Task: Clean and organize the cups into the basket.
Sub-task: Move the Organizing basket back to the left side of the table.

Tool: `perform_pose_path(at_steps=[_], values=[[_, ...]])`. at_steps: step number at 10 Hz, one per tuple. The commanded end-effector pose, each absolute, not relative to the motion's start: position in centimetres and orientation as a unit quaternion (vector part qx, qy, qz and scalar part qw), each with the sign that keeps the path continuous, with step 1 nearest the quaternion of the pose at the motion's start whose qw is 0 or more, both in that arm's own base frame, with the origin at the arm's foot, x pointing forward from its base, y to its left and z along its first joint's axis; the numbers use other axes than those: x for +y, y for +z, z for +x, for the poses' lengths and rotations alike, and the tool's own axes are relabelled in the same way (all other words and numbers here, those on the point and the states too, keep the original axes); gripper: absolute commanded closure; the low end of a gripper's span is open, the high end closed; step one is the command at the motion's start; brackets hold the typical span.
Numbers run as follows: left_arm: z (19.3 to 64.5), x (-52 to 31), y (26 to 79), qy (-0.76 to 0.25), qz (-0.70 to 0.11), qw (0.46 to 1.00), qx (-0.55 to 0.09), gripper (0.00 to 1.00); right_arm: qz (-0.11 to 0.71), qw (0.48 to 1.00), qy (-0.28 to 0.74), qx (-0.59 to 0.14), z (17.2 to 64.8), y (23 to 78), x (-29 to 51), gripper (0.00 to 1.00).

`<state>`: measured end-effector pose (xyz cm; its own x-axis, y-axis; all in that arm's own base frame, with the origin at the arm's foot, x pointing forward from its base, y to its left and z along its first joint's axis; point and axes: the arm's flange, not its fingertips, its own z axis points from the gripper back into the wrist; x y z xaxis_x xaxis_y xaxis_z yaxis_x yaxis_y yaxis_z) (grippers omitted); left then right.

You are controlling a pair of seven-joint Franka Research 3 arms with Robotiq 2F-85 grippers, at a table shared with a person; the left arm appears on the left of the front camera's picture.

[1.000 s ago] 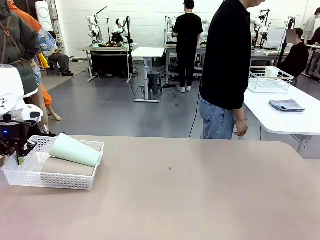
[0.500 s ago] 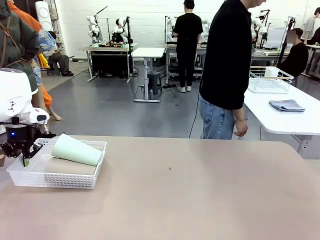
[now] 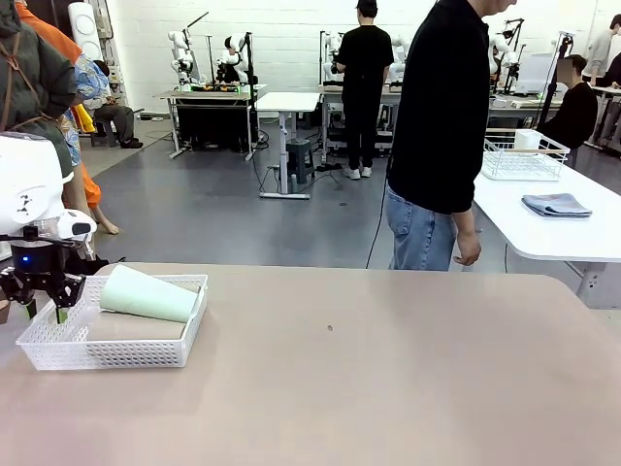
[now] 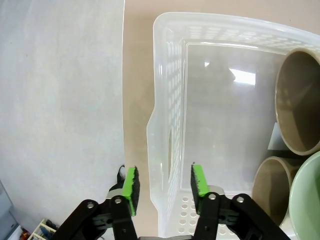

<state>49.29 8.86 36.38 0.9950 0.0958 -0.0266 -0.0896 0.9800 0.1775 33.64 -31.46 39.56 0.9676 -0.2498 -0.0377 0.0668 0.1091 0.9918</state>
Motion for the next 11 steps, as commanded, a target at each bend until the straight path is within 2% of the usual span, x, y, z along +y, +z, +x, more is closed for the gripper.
perform_pose_path(at_steps=[1, 3, 4, 6, 7, 9, 11], values=[[49.1, 8.6, 37.0, 0.056, 0.083, 0.995, 0.019, 0.00, 0.654, 0.745, -0.111, -0.070, 33.6, 39.5, -31.3, 0.00], [48.0, 7.5, 38.3, 0.058, 0.074, 0.995, -0.008, 0.00, 0.654, 0.745, -0.111, -0.070, 33.6, 39.5, -31.3, 0.00], [46.1, 5.7, 40.1, 0.074, 0.053, 0.994, -0.054, 0.15, 0.654, 0.745, -0.111, -0.070, 33.6, 39.5, -31.3, 0.00], [42.4, 3.2, 44.0, 0.103, 0.035, 0.983, -0.147, 0.15, 0.654, 0.745, -0.111, -0.070, 33.6, 39.5, -31.3, 0.00], [40.2, 1.8, 45.6, 0.101, 0.039, 0.979, -0.173, 0.15, 0.654, 0.745, -0.111, -0.070, 33.6, 39.5, -31.3, 0.00], [35.5, -0.2, 46.9, 0.075, 0.086, 0.971, -0.210, 0.15, 0.654, 0.745, -0.111, -0.070, 33.6, 39.5, -31.3, 0.00], [30.2, -1.1, 47.7, 0.062, 0.086, 0.969, -0.223, 0.15, 0.654, 0.745, -0.111, -0.070, 33.6, 39.5, -31.3, 0.00]])
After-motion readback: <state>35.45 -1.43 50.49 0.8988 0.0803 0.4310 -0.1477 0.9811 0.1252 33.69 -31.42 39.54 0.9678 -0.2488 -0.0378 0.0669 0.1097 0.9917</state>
